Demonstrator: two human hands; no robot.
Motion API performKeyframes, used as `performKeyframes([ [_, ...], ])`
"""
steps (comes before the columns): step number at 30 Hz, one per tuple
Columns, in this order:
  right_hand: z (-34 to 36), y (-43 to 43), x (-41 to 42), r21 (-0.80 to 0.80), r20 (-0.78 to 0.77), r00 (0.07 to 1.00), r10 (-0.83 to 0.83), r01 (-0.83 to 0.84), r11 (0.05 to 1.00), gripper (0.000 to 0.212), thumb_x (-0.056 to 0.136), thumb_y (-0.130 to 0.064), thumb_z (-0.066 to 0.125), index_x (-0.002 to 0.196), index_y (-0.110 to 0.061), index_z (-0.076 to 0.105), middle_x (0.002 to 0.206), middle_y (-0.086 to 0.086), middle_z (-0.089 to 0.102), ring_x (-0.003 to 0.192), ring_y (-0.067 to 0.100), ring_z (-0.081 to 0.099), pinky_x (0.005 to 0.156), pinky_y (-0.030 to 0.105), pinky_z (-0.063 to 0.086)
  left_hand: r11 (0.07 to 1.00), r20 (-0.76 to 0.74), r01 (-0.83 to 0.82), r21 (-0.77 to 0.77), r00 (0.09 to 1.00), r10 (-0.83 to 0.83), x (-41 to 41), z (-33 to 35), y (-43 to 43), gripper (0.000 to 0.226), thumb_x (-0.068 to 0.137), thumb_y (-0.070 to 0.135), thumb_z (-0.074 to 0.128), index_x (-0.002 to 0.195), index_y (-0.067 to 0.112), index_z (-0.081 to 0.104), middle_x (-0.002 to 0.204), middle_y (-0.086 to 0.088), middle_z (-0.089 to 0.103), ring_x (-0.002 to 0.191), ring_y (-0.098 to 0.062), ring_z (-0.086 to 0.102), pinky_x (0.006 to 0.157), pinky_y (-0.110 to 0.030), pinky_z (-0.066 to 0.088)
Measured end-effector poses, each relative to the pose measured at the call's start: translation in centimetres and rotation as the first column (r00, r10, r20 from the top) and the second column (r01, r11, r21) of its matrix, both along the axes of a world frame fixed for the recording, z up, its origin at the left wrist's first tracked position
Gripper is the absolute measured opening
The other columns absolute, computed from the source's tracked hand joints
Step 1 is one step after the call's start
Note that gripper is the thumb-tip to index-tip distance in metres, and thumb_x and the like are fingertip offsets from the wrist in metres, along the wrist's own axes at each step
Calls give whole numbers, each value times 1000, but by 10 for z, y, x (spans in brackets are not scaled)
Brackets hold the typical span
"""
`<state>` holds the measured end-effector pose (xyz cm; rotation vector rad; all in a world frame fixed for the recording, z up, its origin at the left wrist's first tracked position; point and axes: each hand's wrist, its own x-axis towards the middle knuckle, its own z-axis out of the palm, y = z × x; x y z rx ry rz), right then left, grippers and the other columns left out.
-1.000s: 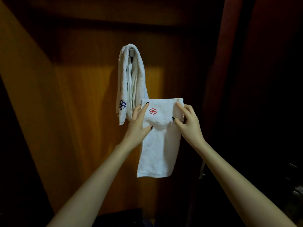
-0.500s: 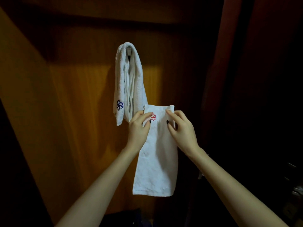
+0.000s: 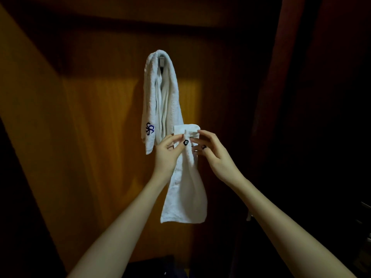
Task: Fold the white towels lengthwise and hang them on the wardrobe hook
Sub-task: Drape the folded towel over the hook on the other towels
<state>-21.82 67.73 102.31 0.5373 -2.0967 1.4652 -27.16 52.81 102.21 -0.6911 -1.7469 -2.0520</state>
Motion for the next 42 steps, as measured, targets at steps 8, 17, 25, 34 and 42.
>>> performKeyframes([
  [8, 29, 13, -8, 219, -105, 966, -235, 253, 942, 29, 86, -18, 71, 112, -27, 64, 119, -3, 48, 113, 10, 50, 98, 25, 44, 973, 141, 212, 96, 964, -224, -6, 2, -10, 18, 88, 2, 62, 104, 5, 68, 103, -11, 70, 102, -23, 64, 93, -34, 51],
  [17, 48, 6, -13, 199, -47, 965, -256, 261, 945, 22, 85, -33, 72, 76, -18, 58, 68, -4, 52, 62, 6, 44, 56, 26, 36, 962, 60, 260, -81, 965, -256, -2, 1, -10, 14, 87, 5, 65, 95, 15, 69, 89, 3, 74, 86, -12, 69, 72, -24, 55],
  [25, 57, 4, -14, 246, -15, 964, -264, 260, 934, 22, 85, -24, 72, 75, -12, 56, 76, 8, 61, 67, 11, 49, 58, 29, 38, 981, 23, 166, -97, 986, -165, -7, 0, -18, 28, 86, 19, 68, 70, -2, 58, 69, -10, 54, 68, -17, 50, 64, -30, 39],
  [34, 62, 8, -24, 11, -50, 961, -274, 275, 962, 11, 86, -13, 70, 83, -15, 59, 87, 8, 65, 75, 12, 58, 61, 31, 46, 905, -37, 365, -217, 924, -381, 0, 0, -21, 77, 82, -2, 69, 129, 54, 43, 112, 6, 67, 107, -11, 63, 91, -30, 53],
  [42, 52, 3, -16, -102, -25, 999, -46, 44, 994, 50, 98, -17, 56, 138, -41, 37, 120, 0, 62, 103, 10, 64, 87, 26, 54, 938, -136, 199, -285, 960, -245, 0, 5, -10, 48, 84, 6, 69, 125, 27, 57, 136, 1, 53, 127, 1, 46, 103, -13, 36],
])
